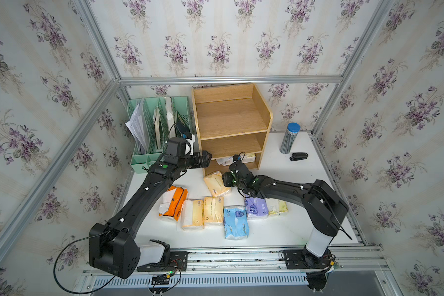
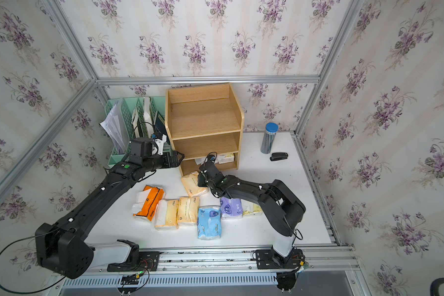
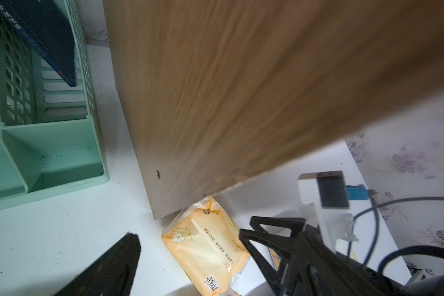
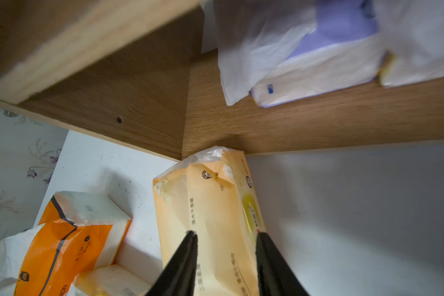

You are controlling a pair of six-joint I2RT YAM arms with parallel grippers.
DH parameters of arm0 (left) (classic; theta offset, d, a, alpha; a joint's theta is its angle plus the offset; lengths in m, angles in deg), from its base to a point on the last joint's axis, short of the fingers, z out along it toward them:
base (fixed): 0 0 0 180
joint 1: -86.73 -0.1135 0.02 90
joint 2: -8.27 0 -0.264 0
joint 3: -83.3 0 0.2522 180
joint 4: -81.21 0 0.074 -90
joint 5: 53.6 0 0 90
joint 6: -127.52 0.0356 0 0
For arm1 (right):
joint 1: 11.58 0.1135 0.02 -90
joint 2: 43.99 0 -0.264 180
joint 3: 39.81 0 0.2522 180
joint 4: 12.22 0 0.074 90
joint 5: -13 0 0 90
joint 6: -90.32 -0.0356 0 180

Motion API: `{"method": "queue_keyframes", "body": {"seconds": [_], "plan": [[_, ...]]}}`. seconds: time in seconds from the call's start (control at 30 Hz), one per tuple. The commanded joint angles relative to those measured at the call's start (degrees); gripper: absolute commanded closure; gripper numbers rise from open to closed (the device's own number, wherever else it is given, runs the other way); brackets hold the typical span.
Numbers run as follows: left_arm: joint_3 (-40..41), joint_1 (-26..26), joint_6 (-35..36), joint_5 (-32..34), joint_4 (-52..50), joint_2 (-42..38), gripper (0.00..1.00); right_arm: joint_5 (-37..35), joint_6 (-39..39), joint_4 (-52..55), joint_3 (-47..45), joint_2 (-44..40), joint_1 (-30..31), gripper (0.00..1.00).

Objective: Remove the tissue boxes from the shelf
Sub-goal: Adjust the box of tissues at the center of the board.

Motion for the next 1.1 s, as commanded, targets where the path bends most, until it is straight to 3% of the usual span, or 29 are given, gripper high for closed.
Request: {"method": "queue_keyframes", "body": {"seconds": [0.0, 0.4, 0.7, 0.9, 1.07], "plan": [[-0.81, 0.17, -0.07, 0.51, 0.75, 0.93, 0.01, 5.75, 1.48, -0.78, 1.59, 3.43, 0.28, 0.59], [-1.82, 0.62, 0.04, 0.25, 1.48, 2.74, 0.01, 9.81, -6.98, -10.15, -7.71, 1.48, 6.05, 0.60], [-2.32, 0.69, 0.52, 0.78, 1.75, 3.87, 0.01, -1.56, -6.80, -3.72, -9.24, -6.92, 4.33, 0.58], [-2.28, 0.63, 0.75, 1.38, 2.87, 4.33, 0.01, 8.36, -15.64, -23.84, -22.11, -14.63, -5.31, 0.57], [-1.11, 0.70, 0.39, 0.26, 5.08, 6.23, 0.01, 8.13, -22.06, -36.82, -23.56, -11.97, -7.59, 0.56]]}}
